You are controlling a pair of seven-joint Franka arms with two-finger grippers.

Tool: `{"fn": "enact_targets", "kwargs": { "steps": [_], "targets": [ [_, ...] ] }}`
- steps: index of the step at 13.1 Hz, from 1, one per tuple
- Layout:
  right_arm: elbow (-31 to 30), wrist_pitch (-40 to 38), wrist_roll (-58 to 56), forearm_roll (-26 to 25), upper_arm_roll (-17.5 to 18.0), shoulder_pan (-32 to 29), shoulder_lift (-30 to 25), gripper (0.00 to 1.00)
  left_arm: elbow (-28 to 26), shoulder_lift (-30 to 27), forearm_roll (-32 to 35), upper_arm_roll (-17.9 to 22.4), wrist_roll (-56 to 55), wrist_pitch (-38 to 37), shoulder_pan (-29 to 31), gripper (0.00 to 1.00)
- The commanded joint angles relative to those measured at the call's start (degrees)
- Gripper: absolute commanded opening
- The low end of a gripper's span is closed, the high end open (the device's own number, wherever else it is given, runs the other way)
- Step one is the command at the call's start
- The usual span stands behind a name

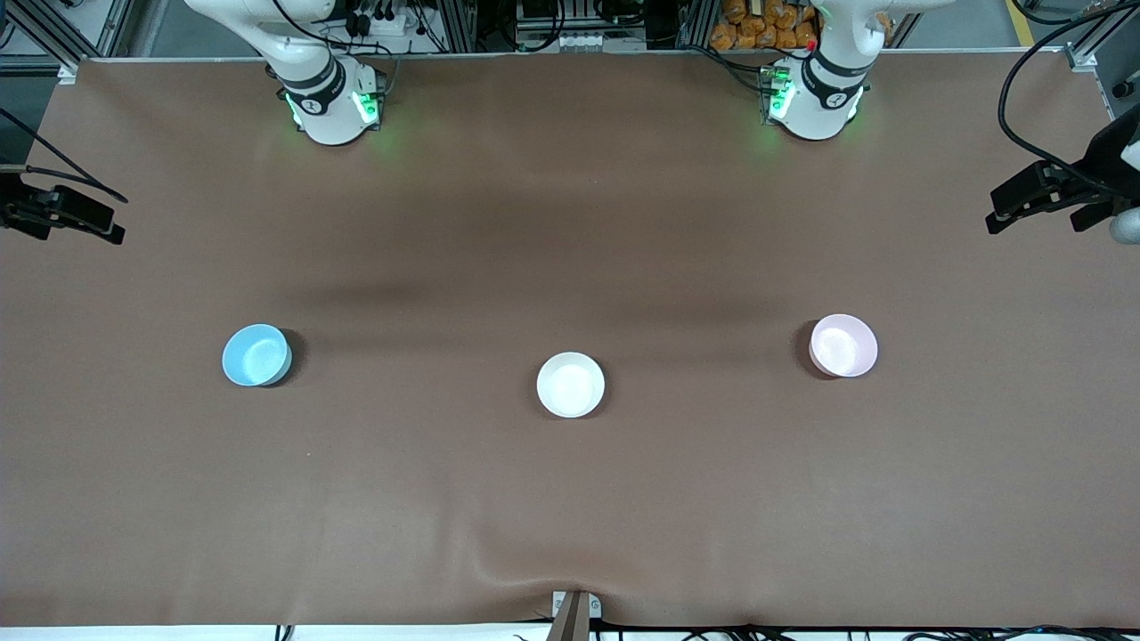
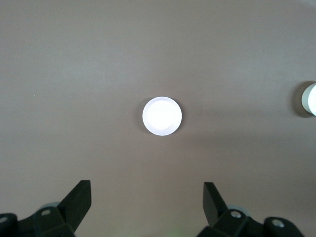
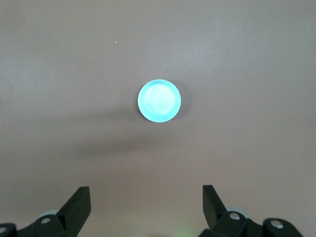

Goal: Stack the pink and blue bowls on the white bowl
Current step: 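Move the left gripper down over the pink bowl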

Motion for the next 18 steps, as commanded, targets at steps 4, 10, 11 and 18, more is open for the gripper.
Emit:
{"fn": "enact_targets", "kwargs": {
  "steps": [4, 10, 11, 18],
  "targets": [
    [0.26, 0.8, -0.15, -0.71, 0.31, -0.3, 0.32, 1.0, 0.39, 0.53, -2.06, 0.04, 0.37, -1.0, 0.26, 1.0],
    [-0.08, 0.63, -0.15, -0.71, 0.31, -0.47, 0.41, 1.0, -3.55, 7.48, -1.97, 0.3, 5.73, 1.44, 3.78, 1.0],
    [-0.26, 0.63, -0.15, -0.71, 0.31, -0.65, 0.5, 1.0, -6.88, 7.39, -1.97, 0.3, 5.82, 5.29, 3.87, 1.0],
    [-0.53, 0.63, -1.12, -0.71, 0.13, -1.17, 0.76, 1.0, -23.94, 10.8, -1.27, 0.39, 7.76, 29.02, 3.96, 1.0]
  ]
}}
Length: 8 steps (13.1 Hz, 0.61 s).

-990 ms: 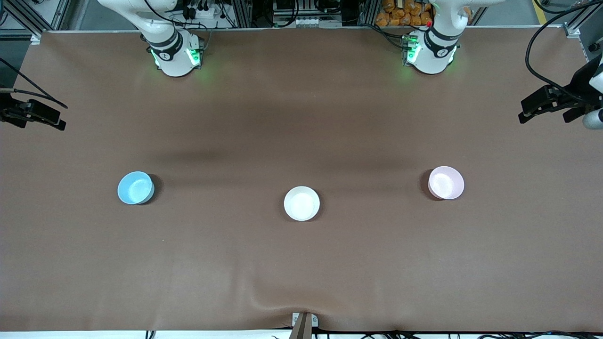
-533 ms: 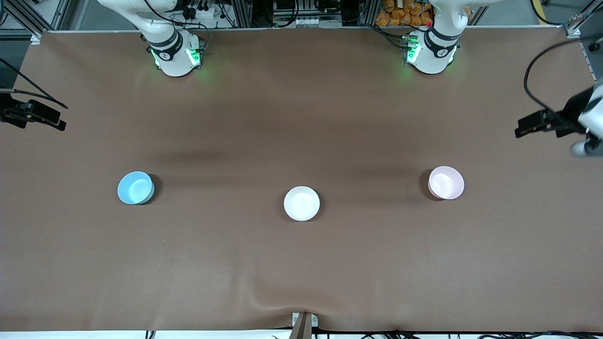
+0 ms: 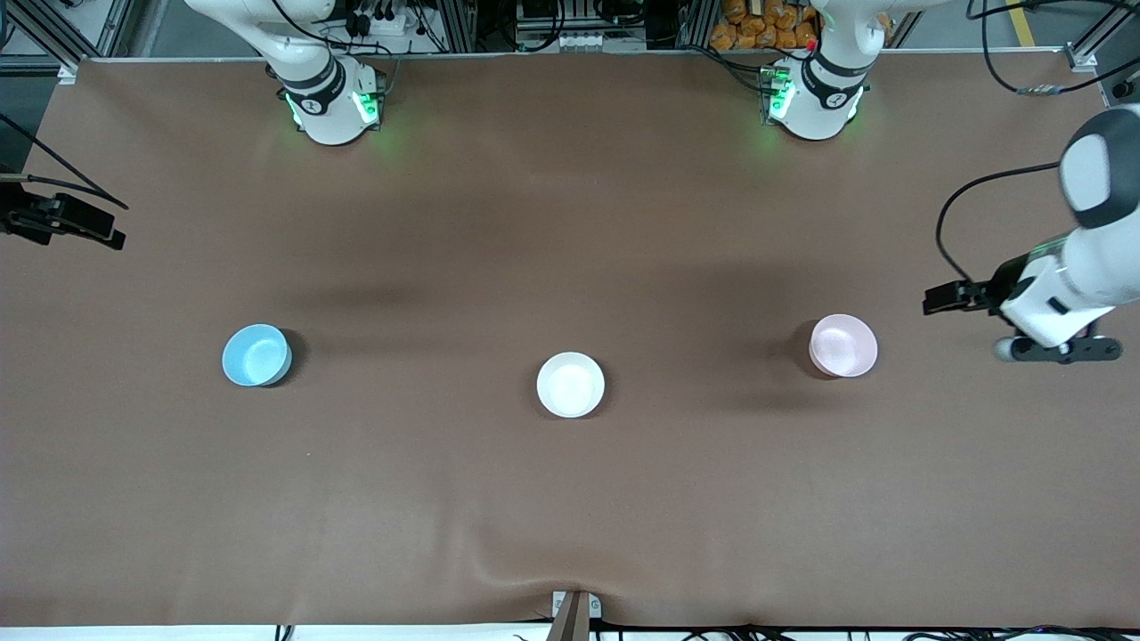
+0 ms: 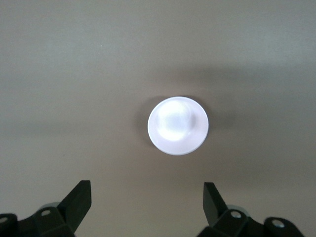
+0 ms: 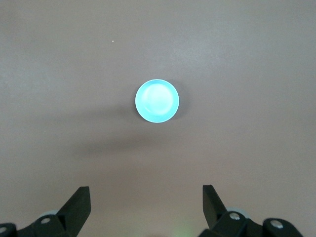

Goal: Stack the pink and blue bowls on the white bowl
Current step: 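Move the left gripper down over the pink bowl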

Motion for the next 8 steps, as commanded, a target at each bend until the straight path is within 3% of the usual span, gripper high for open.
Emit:
{"fn": "enact_targets", "kwargs": {
  "steps": [1, 8],
  "targets": [
    [-0.27, 0.1, -0.77, -0.71, 0.33, -0.65, -0.07, 1.0, -6.52, 2.25, -0.3, 0.1, 1.31, 10.98, 0.1, 1.0],
    [-0.27, 0.02, -0.77, -0.71, 0.42, -0.65, 0.28, 1.0, -9.26, 10.79, 1.1, 0.01, 4.46, 22.27, 0.18, 1.0]
  ]
}}
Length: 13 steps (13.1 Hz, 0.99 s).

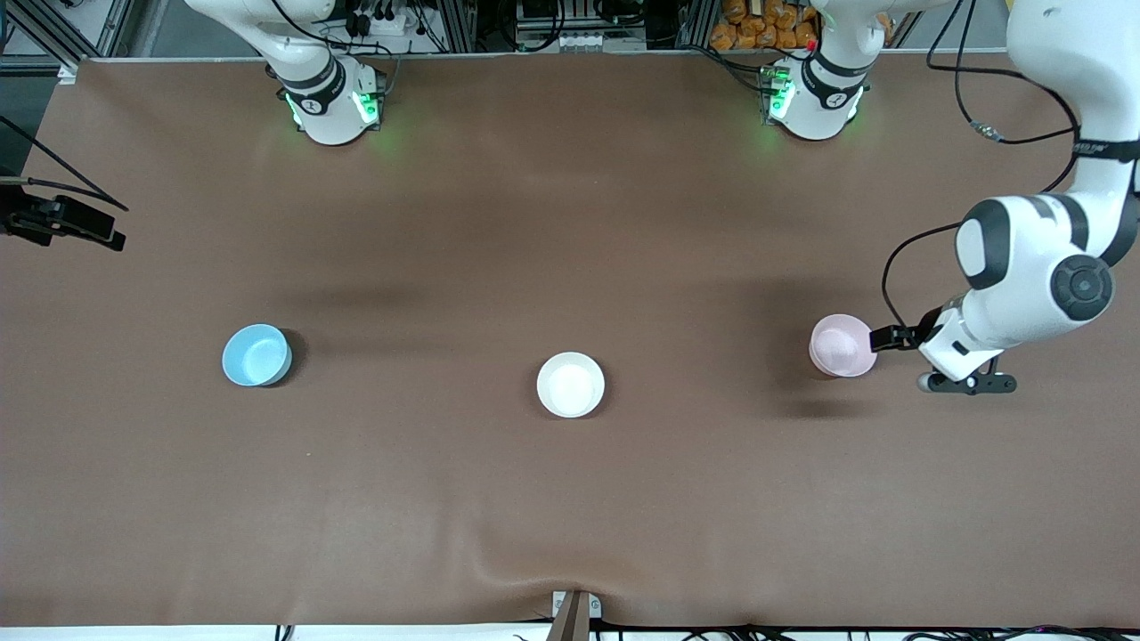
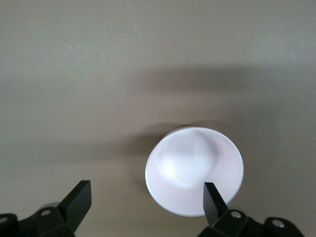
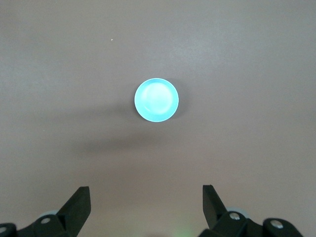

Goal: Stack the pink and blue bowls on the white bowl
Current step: 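Close the left gripper on the pink bowl's rim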

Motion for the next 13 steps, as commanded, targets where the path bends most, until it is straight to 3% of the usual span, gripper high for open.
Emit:
{"fn": "enact_targets", "kwargs": {
  "steps": [1, 3, 8, 13],
  "targets": [
    [-0.13, 0.02, -0.67, -0.71, 0.42, -0.59, 0.02, 1.0, -0.55, 1.21, 0.85, 0.0, 3.03, 1.86, 0.17, 0.97],
    [-0.13, -0.07, -0.67, -0.71, 0.33, -0.59, 0.1, 1.0, -0.47, 2.44, 0.85, -0.08, 3.03, 2.03, 0.44, 0.85],
    [-0.13, -0.16, -0.76, -0.71, 0.33, -1.29, 0.37, 1.0, -0.99, 5.25, 0.94, -0.26, 4.43, 5.63, 0.26, 0.71],
    [-0.04, -0.07, -0.85, -0.71, 0.33, -0.94, 0.72, 1.0, -1.26, 5.96, 0.94, -0.35, 4.53, 6.08, 0.44, 0.39]
  ]
}}
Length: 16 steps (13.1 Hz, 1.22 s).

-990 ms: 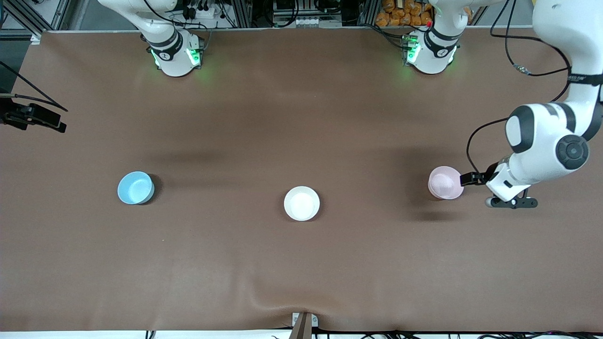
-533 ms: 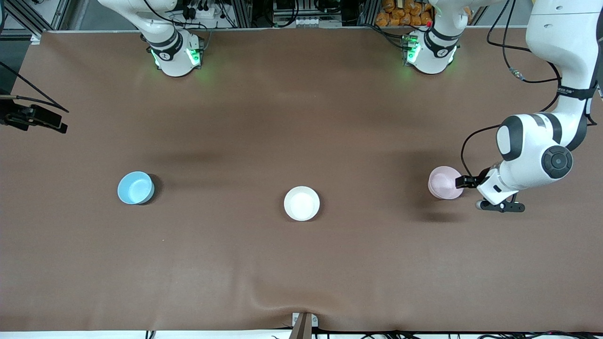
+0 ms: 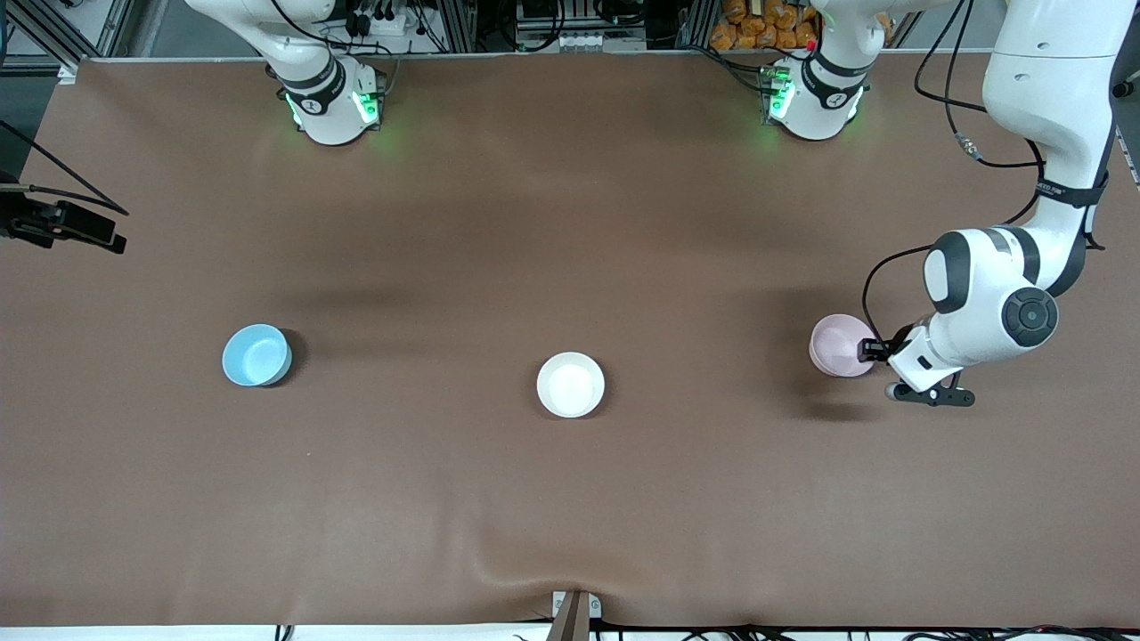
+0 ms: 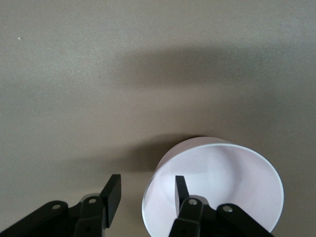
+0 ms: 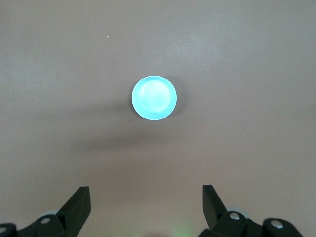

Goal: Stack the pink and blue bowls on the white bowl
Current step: 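Close the left gripper on the pink bowl's rim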

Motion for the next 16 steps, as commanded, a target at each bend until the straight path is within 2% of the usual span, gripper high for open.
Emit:
{"fn": "enact_targets", "kwargs": {
  "steps": [1, 3, 6, 10, 13, 16],
  "targets": [
    [0.2, -0.15, -0.75, -0.71, 0.41, -0.49, 0.15, 1.0, -0.91, -0.51, 0.82, -0.28, 0.78, 1.08, 0.33, 0.36],
    [0.2, -0.15, -0.75, -0.71, 0.41, -0.49, 0.24, 1.0, -1.0, -0.43, 0.82, -0.28, 0.78, 1.08, 0.33, 0.33],
    [0.28, -0.15, -0.75, -0.71, 0.41, -0.32, 0.32, 1.0, -0.91, -0.42, 0.73, -0.28, 0.52, 1.08, 0.25, 0.13],
    [0.28, -0.15, -0.75, -0.71, 0.41, -0.23, 0.59, 1.0, -0.91, -0.42, 0.55, -0.37, 0.43, 1.08, 0.34, 0.0],
    [0.2, -0.15, -0.84, -0.71, 0.5, -0.49, 0.67, 1.0, -0.3, -1.47, 0.55, -0.63, -0.18, -0.67, 0.07, 0.0],
    [0.2, -0.24, -0.84, -0.71, 0.41, -0.32, 0.67, 1.0, 2.5, -4.55, 0.11, -3.69, -4.56, -6.19, -0.02, 0.0]
  ]
}}
